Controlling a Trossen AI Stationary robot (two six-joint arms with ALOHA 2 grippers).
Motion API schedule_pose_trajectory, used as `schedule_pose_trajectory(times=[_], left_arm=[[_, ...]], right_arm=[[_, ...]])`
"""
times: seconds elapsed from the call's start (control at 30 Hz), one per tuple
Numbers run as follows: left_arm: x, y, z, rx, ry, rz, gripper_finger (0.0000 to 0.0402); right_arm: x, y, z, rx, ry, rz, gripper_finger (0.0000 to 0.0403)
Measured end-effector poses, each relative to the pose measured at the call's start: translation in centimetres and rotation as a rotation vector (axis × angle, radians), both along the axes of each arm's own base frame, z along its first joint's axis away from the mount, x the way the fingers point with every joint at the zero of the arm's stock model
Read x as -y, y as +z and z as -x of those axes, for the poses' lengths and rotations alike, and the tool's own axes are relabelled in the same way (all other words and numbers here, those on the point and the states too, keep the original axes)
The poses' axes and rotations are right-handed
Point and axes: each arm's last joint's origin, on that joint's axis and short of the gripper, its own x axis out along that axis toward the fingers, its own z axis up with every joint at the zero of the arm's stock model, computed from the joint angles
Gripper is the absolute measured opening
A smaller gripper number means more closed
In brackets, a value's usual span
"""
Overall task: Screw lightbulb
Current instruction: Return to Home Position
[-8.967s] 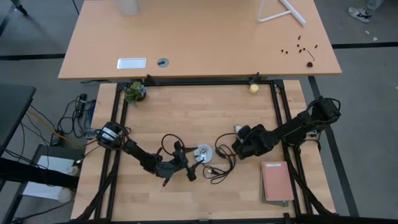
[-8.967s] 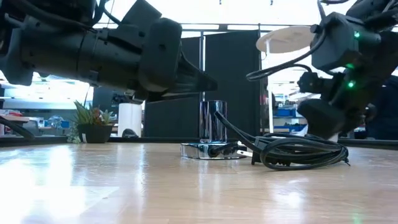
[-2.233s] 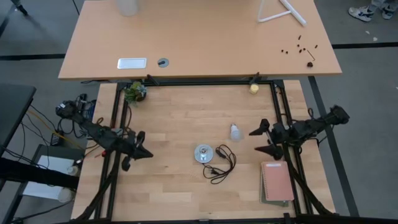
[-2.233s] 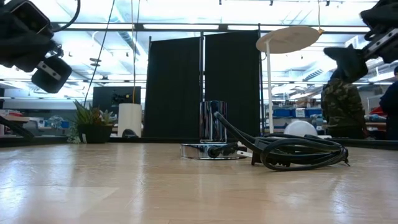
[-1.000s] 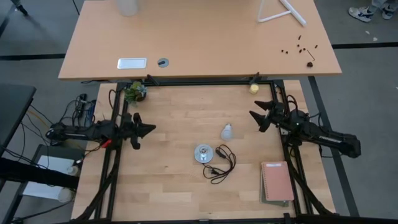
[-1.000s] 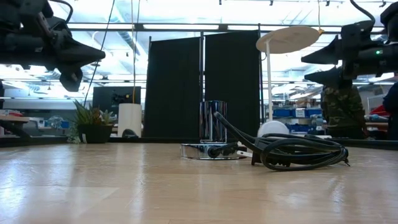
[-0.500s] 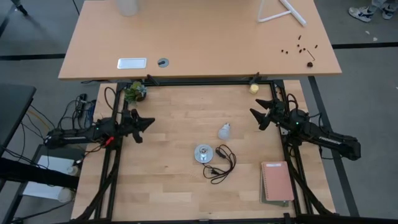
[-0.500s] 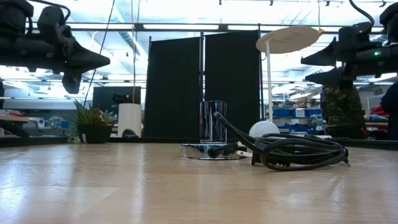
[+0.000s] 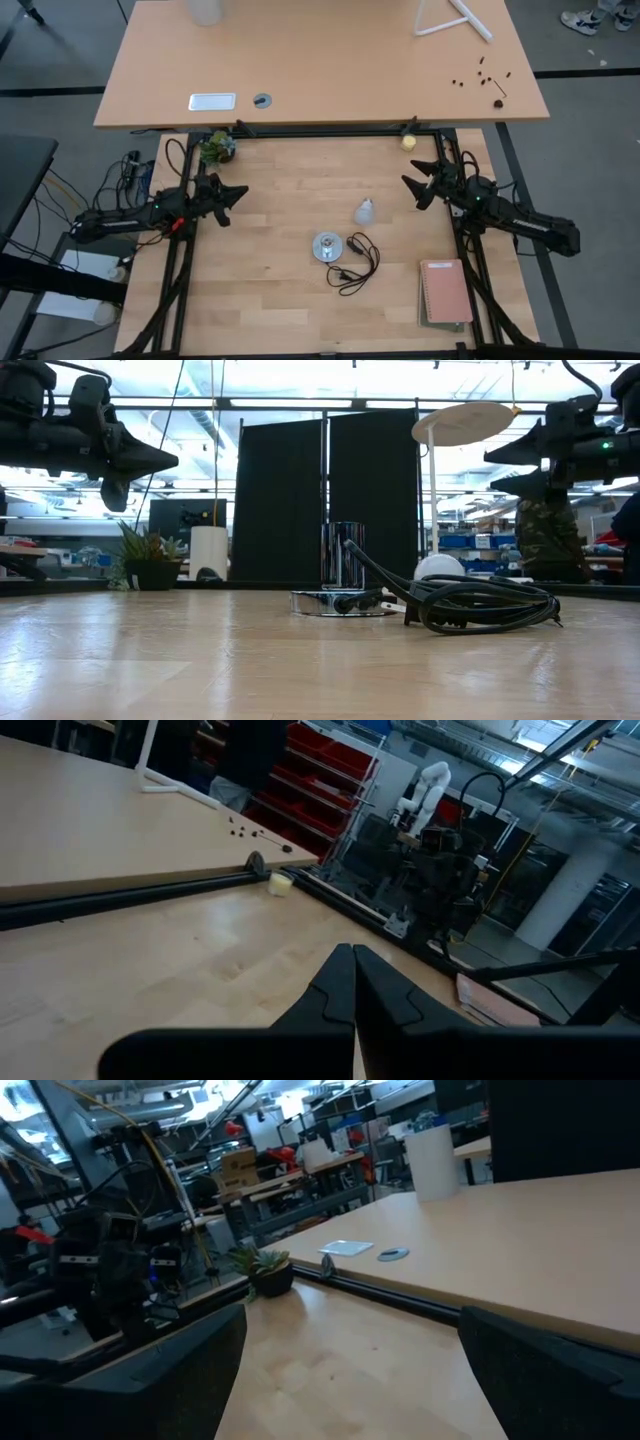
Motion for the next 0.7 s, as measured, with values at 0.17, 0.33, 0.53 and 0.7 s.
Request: schedule_pose_trajectory(times=[0.17,0.33,0.53,0.7], left_arm=[[0.00,0.01,0.00,0.001,0.000,0.000,0.0004],[0.00,0.01,0.00,0.002,0.000,0.000,0.0004],[0.00,0.03,0.00,0.003,0.000,0.000,0.0004],[0.00,0.04,0.00,0.004,0.000,0.000,0.0004]], right_arm=[[0.09,0.01,0.04,0.001,-0.010,0.000,0.0374],[0.02,0.03,0.01,0.003,-0.003,0.001,0.0374],[0.01,0.03,0.01,0.003,-0.002,0.001,0.0374],[0.04,0.02,0.02,0.002,-0.005,0.001,0.0374]])
